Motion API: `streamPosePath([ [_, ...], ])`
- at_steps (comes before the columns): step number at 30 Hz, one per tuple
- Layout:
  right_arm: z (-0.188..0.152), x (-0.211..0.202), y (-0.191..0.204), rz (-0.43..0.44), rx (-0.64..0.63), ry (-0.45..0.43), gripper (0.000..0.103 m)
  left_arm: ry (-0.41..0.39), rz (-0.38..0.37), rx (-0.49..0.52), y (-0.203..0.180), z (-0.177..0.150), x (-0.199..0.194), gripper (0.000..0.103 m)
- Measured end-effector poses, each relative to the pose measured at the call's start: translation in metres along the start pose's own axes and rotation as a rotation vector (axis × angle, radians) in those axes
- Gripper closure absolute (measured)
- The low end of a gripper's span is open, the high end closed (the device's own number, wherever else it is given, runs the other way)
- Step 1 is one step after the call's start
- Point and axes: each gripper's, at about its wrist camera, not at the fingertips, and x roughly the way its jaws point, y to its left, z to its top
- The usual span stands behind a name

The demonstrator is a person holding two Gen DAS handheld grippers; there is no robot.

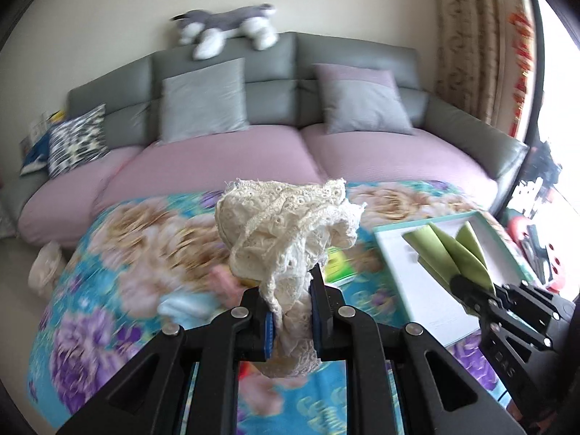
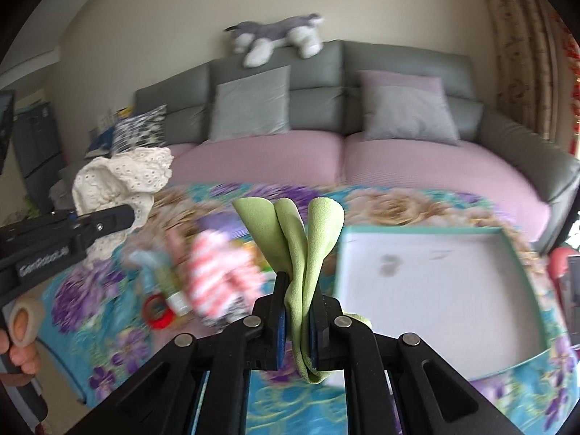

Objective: Organize soft objects
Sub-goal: 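Carry both cloths over the teal-rimmed tray and open both tools to drop them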

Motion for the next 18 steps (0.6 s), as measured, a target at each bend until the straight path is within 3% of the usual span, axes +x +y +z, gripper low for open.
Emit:
streamPosePath([
  [6,0.009,0.008,-0.052,-0.089,0.100,0.010,0.093,-0.008,-0.069,0.081,-0.057,0.020,0.025,0.086],
  [18,0.006,0.032,-0.148,-0.229,0.249,0.032,0.093,0.052,-0.164,0.087,-0.128,0.027,0.086,0.086],
])
